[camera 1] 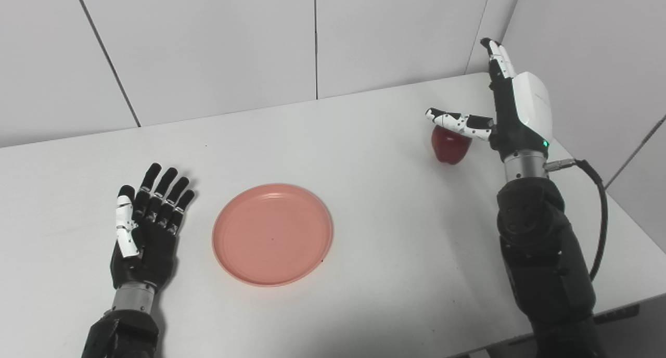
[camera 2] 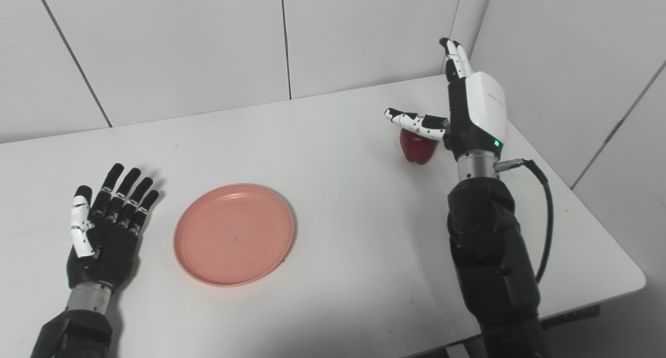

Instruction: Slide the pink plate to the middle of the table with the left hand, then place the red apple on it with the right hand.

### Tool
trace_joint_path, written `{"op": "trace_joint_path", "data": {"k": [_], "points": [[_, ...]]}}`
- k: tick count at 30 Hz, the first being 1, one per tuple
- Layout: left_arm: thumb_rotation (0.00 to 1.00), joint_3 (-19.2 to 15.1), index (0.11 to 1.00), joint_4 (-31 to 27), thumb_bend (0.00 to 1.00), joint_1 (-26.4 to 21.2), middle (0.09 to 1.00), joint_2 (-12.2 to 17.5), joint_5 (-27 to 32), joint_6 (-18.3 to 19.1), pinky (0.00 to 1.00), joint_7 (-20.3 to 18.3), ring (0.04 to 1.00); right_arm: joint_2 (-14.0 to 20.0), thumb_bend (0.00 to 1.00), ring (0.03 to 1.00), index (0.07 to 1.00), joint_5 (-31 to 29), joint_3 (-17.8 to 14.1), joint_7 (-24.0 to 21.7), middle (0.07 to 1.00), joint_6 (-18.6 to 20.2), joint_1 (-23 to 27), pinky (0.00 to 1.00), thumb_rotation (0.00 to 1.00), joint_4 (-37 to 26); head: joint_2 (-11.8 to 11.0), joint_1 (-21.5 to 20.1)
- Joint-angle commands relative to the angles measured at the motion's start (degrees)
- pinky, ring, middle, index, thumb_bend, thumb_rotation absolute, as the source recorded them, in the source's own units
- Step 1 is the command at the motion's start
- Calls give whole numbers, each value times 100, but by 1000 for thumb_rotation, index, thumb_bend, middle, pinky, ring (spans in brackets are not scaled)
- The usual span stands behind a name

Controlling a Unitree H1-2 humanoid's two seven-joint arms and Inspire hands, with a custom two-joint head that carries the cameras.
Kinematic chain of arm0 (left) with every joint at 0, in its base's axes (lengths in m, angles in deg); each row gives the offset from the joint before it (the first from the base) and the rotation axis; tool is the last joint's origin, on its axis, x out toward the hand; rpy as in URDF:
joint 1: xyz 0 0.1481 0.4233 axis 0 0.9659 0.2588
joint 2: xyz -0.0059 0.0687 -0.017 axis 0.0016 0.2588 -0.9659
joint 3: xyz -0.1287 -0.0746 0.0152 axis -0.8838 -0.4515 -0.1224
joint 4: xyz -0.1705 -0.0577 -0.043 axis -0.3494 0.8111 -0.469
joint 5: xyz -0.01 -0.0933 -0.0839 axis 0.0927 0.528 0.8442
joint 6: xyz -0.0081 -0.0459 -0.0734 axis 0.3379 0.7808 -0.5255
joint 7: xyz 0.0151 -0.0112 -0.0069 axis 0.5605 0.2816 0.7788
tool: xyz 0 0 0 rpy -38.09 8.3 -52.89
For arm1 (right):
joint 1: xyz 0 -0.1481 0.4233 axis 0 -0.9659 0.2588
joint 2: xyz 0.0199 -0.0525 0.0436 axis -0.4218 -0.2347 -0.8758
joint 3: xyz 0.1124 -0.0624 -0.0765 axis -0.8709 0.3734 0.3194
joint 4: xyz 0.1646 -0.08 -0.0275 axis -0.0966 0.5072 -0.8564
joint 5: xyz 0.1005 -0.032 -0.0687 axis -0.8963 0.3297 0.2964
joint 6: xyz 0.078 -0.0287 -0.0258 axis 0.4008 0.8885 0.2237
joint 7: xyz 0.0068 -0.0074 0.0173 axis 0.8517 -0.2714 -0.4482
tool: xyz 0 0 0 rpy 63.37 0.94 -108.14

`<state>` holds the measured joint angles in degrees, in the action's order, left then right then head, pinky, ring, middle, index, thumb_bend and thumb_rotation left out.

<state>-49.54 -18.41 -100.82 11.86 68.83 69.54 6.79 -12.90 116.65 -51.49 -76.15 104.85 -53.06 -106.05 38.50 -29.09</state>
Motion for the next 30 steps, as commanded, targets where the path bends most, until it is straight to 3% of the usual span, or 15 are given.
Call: {"op": "trace_joint_path", "data": {"k": [1, 14, 30], "points": [[1000, -13, 895, 116, 404, 75, 900, 26, -44, 138, 904, 90, 886, 194, 921, 914, 939, -52, -110, 52, 970, 15, 142, 805, 356, 39, -4, 4], [1000, -29, 890, 126, 401, 96, 897, 29, -17, 128, 900, 76, 882, 242, 954, 912, 946, -177, -156, 272, 966, 12, 157, 787, 394, 709, 20, 48], [1000, -16, 887, -74, 388, 145, 891, -1, -9, 295, 891, 211, 880, 573, 1000, 889, 922, -185, 107, 236, 948, 0, 370, 739, 510, 1505, 55, 161]]}}
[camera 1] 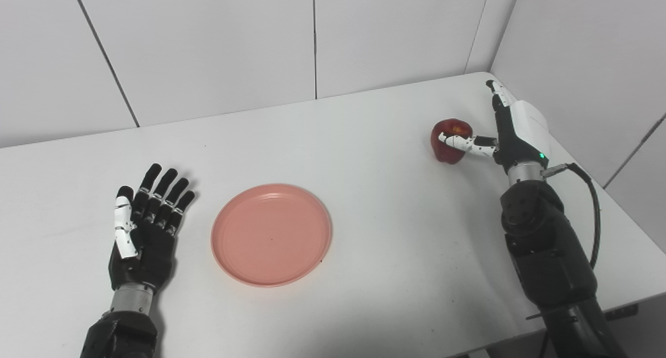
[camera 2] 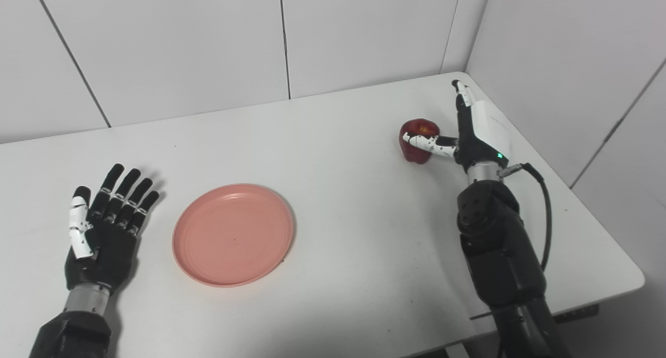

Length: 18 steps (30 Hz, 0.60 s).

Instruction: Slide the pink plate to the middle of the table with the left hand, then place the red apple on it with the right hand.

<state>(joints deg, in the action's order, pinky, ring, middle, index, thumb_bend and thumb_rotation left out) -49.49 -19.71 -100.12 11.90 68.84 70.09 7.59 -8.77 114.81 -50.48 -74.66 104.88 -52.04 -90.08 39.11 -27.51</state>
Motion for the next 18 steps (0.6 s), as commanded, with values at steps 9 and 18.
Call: {"op": "trace_joint_path", "data": {"k": [9, 18], "points": [[1000, -24, 886, 138, 390, 48, 887, 40, 1, 177, 881, 104, 873, 185, 1000, 855, 917, -189, 67, 150, 937, -137, 369, 688, 510, 162, 19, -14], [1000, -15, 874, 26, 391, 74, 875, 14, -42, 247, 864, 229, 859, 187, 1000, 879, 933, -263, 202, 3, 958, 81, 424, 712, 511, 110, 50, -1]]}}
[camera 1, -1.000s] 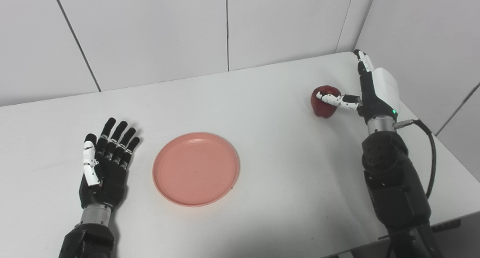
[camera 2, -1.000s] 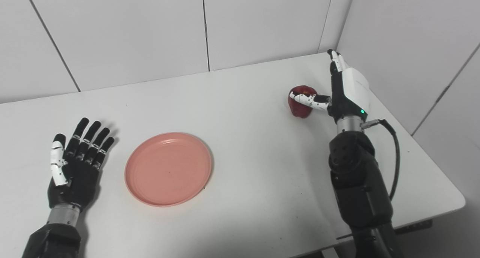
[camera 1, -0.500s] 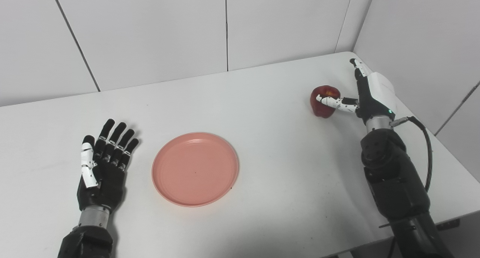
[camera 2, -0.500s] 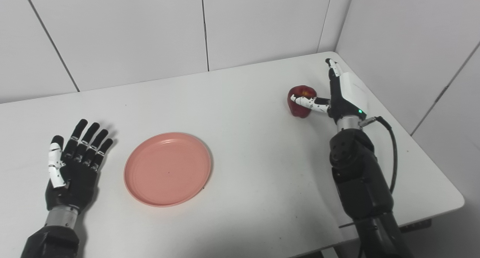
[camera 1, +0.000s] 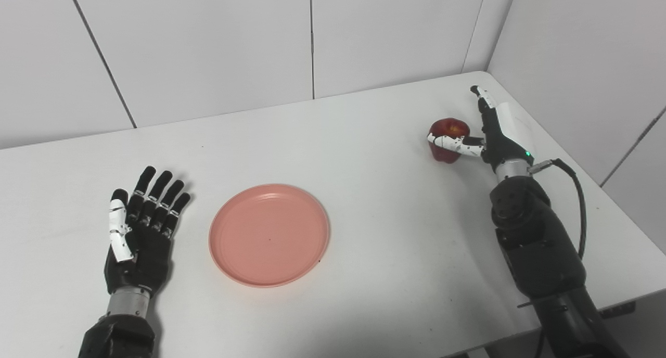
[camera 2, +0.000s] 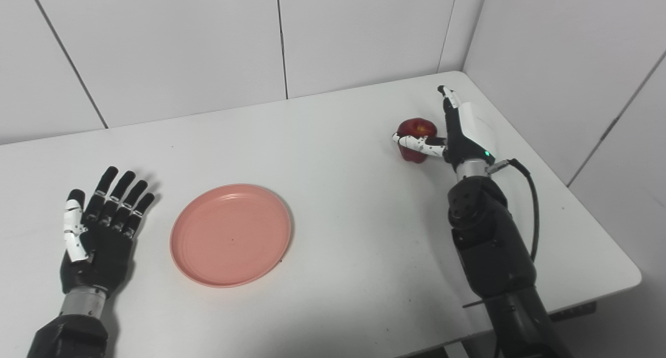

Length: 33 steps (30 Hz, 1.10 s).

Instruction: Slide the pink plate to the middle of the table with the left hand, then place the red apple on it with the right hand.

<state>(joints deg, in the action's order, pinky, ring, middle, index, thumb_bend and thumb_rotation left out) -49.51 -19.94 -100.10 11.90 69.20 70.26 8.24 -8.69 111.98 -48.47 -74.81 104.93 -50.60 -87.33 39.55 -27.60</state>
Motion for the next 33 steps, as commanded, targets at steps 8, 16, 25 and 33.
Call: {"op": "trace_joint_path", "data": {"k": [8, 16, 25, 33], "points": [[1000, -2, 881, 73, 392, 70, 886, 33, -59, 196, 878, 119, 869, 197, 1000, 890, 930, 27, 160, -90, 959, 133, 319, 727, 508, -178, 19, 15], [1000, 7, 875, 72, 391, 71, 881, 25, -42, 201, 872, 99, 865, 264, 1000, 895, 929, -29, 247, -114, 956, 131, 348, 734, 518, -53, 20, 39], [1000, 21, 877, -31, 393, 107, 886, 13, -57, 281, 880, 151, 870, 352, 1000, 894, 926, -89, 312, -95, 954, 122, 407, 739, 504, 112, 32, 55], [1000, 36, 876, -14, 389, 106, 885, 24, -61, 247, 879, 85, 868, 403, 1000, 885, 928, -184, 310, -83, 957, 133, 440, 732, 477, 273, 35, 90]]}}
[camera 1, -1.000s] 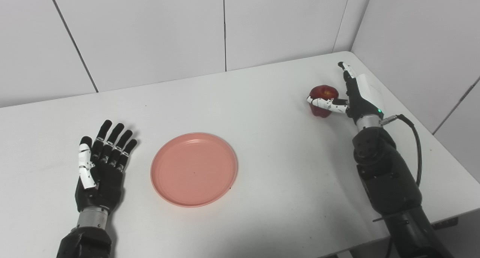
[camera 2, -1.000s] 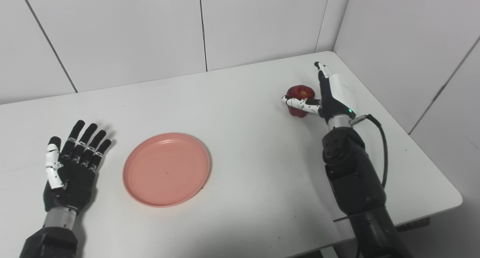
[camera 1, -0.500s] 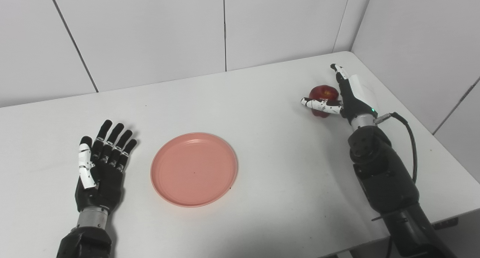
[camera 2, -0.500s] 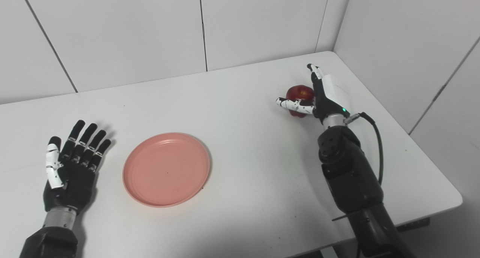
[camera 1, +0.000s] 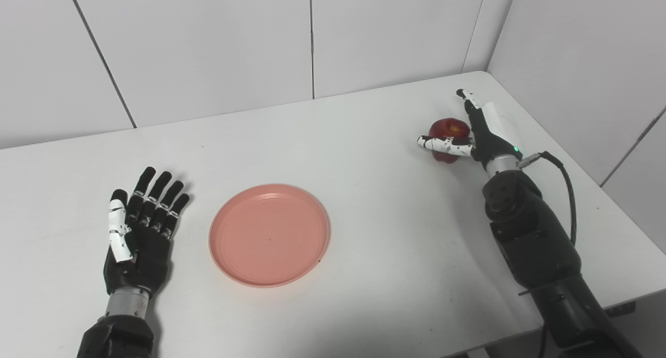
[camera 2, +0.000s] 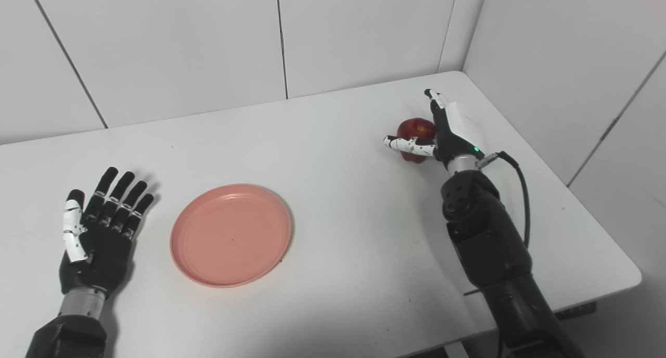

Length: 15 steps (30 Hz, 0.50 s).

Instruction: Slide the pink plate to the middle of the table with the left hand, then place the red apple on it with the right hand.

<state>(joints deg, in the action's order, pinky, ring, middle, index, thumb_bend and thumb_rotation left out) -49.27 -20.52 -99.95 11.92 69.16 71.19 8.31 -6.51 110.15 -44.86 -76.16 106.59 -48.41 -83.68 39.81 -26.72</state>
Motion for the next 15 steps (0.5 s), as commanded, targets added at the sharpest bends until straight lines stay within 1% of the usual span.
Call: {"op": "trace_joint_path", "data": {"k": [1, 6, 12, 15], "points": [[1000, 17, 873, 26, 389, 97, 883, 20, -63, 162, 876, 83, 866, 188, 1000, 883, 928, -6, -48, 52, 956, -31, 221, 729, 475, -87, 11, 2], [1000, 22, 879, -36, 392, 112, 886, 4, -84, 214, 876, 143, 867, 211, 1000, 879, 922, 3, -9, 116, 945, -86, 273, 734, 478, 86, 17, 18], [1000, 16, 877, -39, 390, 120, 884, -1, -95, 223, 874, 143, 864, 199, 1000, 874, 903, -28, 8, 198, 927, -169, 335, 749, 432, 201, 17, 18], [1000, 16, 883, -33, 389, 124, 890, 3, -74, 218, 879, 113, 870, 211, 1000, 872, 901, -36, 30, 198, 922, -179, 375, 754, 427, 264, 18, 18]]}}
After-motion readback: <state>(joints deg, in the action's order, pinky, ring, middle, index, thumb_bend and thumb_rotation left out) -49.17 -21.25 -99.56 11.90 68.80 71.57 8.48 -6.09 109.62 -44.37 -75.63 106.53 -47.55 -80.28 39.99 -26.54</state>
